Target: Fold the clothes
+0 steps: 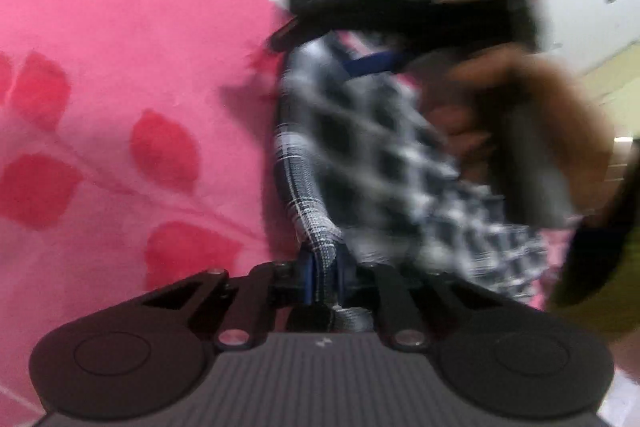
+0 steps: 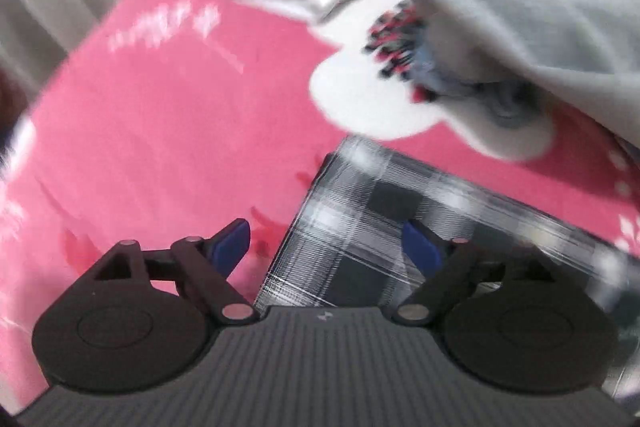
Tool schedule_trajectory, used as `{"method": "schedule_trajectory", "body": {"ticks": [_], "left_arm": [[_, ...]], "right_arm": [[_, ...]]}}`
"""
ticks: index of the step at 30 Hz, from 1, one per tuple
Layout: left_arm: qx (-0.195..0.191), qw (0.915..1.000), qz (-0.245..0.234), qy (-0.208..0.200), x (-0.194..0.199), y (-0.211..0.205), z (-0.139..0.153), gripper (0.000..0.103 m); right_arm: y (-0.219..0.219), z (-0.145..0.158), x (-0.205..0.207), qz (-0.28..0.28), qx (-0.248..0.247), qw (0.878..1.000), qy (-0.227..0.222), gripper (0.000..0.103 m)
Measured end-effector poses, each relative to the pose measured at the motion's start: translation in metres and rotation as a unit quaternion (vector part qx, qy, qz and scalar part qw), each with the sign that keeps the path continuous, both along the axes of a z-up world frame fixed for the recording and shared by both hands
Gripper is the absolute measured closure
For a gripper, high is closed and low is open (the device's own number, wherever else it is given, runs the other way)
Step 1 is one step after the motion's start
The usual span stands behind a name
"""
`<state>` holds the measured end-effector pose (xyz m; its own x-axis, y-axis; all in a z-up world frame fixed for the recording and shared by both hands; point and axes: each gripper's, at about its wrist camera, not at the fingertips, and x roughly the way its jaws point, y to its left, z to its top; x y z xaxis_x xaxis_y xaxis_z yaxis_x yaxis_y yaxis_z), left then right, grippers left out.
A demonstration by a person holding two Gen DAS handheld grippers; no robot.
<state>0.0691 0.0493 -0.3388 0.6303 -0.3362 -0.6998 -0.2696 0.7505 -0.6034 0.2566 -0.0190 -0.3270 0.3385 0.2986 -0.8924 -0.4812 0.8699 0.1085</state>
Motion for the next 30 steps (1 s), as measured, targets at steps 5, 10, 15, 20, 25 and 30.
{"method": "schedule_trajectory", "body": {"ticks": [5, 10, 15, 20, 25, 30], "left_arm": [[-0.032, 0.9963, -0.047, -0.064, -0.003, 0.000, 0.020, 0.093], [-0.064, 0.9933, -0.054, -0.080, -0.007, 0.025, 0.031, 0.094], [-0.096, 0.9905, -0.054, -0.082, -0.017, 0.057, 0.042, 0.095], [-0.101, 0.9928, 0.003, -0.064, -0.046, 0.120, 0.054, 0.095], [-0.066, 0.9937, 0.088, -0.023, -0.092, 0.193, 0.059, 0.095], [0.004, 0.9861, 0.166, 0.005, -0.141, 0.257, 0.079, 0.095]], "right_arm": [[0.010, -0.015, -0.007, -0.014, -0.060, 0.998, -0.028, 0.033], [-0.010, 0.001, -0.002, -0.097, -0.046, 0.993, -0.043, 0.096], [-0.011, 0.025, -0.006, -0.126, 0.003, 0.991, -0.052, 0.097], [0.042, 0.044, 0.000, -0.099, 0.040, 0.993, -0.049, 0.097], [0.120, 0.043, 0.001, -0.067, 0.090, 0.993, -0.023, 0.097], [0.214, 0.038, -0.006, -0.024, 0.156, 0.987, 0.020, 0.097]]}}
